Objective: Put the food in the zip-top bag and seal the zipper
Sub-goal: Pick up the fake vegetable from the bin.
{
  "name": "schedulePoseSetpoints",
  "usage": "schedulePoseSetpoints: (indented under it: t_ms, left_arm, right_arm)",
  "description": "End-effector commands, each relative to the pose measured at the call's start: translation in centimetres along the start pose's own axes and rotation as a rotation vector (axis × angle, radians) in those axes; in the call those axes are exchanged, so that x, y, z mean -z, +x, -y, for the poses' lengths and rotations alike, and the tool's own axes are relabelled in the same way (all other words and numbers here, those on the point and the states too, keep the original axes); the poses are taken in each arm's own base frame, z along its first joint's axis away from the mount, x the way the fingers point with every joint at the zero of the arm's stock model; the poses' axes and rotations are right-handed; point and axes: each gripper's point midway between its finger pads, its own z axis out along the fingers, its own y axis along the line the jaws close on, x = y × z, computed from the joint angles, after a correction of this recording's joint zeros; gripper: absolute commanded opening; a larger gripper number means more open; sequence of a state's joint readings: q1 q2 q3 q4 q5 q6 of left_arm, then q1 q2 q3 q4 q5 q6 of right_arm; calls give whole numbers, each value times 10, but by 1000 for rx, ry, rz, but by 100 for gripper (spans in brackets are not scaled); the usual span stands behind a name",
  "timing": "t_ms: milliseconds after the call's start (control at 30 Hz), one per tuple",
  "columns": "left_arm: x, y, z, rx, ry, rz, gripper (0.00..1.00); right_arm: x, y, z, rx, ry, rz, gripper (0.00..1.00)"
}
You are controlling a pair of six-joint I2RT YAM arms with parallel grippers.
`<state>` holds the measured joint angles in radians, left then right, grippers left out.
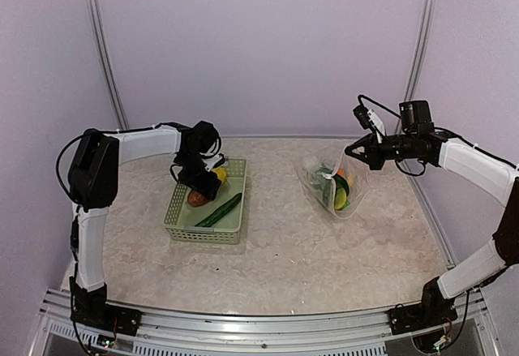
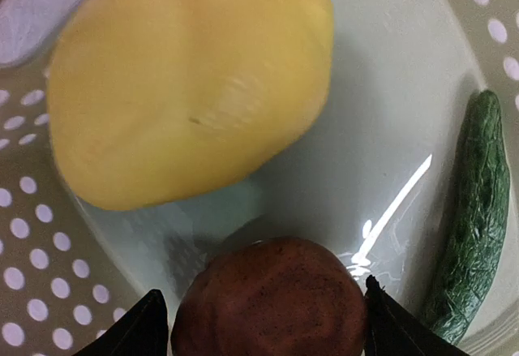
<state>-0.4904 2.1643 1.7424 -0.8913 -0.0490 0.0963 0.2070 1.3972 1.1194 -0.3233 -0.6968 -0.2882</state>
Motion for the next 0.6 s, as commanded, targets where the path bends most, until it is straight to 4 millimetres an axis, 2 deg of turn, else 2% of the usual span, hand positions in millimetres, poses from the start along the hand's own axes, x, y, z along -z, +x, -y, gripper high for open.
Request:
schedulePoseSetpoints:
  t_ms: [0, 133, 267, 433, 567]
  left_arm:
    - [6, 28, 9, -13, -52, -84, 77]
    - [-5, 49, 8, -10, -110, -151, 75]
    - [-3, 51, 11, 20, -141, -153, 64]
    - [35, 27, 20, 33, -179, -42, 56]
    - [86, 0, 32, 52, -209, 103, 53]
  right_arm:
    - [6, -4, -2, 12, -7, 20, 0]
    - [6, -3, -2, 10, -10, 18, 0]
    - [5, -2, -1, 6, -4, 14, 0]
    - [4, -1, 6, -8, 25, 7, 0]
    - [9, -16, 13, -24, 66, 19, 0]
